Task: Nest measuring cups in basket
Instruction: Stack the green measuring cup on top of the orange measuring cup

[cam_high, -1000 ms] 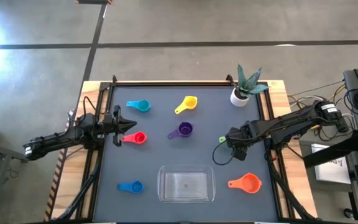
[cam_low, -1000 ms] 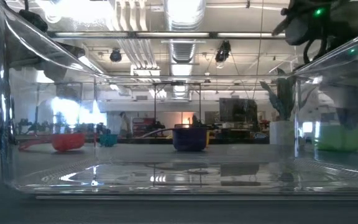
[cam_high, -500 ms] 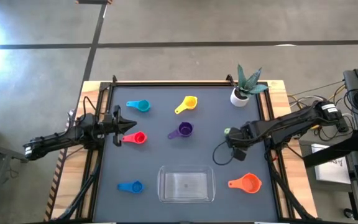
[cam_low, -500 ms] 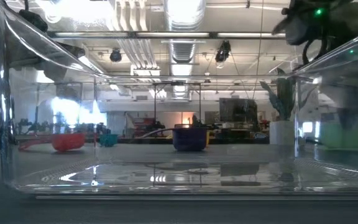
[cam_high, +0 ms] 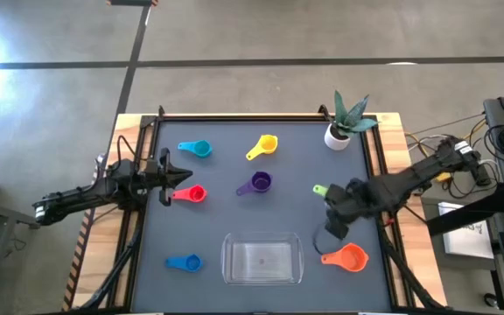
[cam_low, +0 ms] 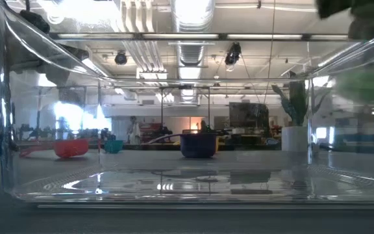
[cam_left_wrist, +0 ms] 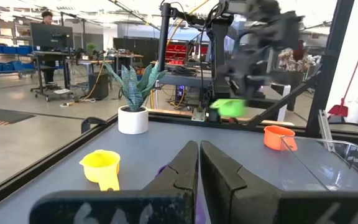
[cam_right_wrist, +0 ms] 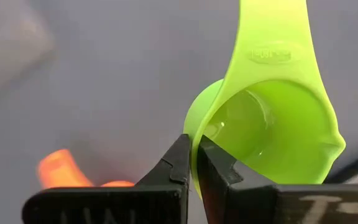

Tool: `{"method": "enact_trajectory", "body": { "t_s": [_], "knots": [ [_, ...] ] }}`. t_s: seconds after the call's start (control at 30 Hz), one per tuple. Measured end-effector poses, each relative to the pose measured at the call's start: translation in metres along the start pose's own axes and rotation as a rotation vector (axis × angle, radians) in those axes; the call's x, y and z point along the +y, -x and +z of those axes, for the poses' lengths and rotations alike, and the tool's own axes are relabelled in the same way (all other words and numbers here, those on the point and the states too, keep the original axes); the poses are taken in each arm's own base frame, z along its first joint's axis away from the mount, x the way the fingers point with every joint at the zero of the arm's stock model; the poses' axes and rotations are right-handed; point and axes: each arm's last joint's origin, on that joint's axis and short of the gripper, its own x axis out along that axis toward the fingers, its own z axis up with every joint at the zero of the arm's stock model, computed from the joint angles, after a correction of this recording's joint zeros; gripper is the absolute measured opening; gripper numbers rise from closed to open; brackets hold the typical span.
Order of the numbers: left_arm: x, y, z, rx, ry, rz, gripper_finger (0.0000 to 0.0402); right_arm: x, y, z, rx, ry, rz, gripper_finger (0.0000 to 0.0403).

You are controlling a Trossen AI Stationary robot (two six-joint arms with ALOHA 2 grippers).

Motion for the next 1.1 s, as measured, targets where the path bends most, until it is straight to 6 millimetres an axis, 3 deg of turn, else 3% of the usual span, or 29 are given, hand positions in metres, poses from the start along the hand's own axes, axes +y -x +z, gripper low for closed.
{"method": "enact_trajectory", "body": {
  "t_s": [0.17, 0.3, 0.4, 0.73, 0.9, 1.1],
  "knots": [
    [0.000, 0.000, 0.000, 0.000, 0.000, 0.000, 0.0000, 0.031, 0.015, -0.043, -0.010, 0.055, 0.053, 0.0008],
    [0.000, 0.000, 0.000, 0.000, 0.000, 0.000, 0.0000, 0.058, 0.014, -0.078, 0.022, 0.167, 0.048, 0.0008],
    [0.000, 0.000, 0.000, 0.000, 0.000, 0.000, 0.0000, 0.077, 0.009, -0.093, 0.041, 0.195, 0.014, 0.0008],
    [0.000, 0.000, 0.000, 0.000, 0.000, 0.000, 0.0000, 0.115, -0.023, -0.110, 0.104, 0.302, -0.121, 0.0008],
    [0.000, 0.000, 0.000, 0.000, 0.000, 0.000, 0.0000, 0.114, -0.026, -0.111, 0.107, 0.297, -0.110, 0.0008],
    [0.000, 0.000, 0.000, 0.000, 0.000, 0.000, 0.0000, 0.103, -0.008, -0.113, 0.047, 0.307, -0.044, 0.0008]
  ]
}}
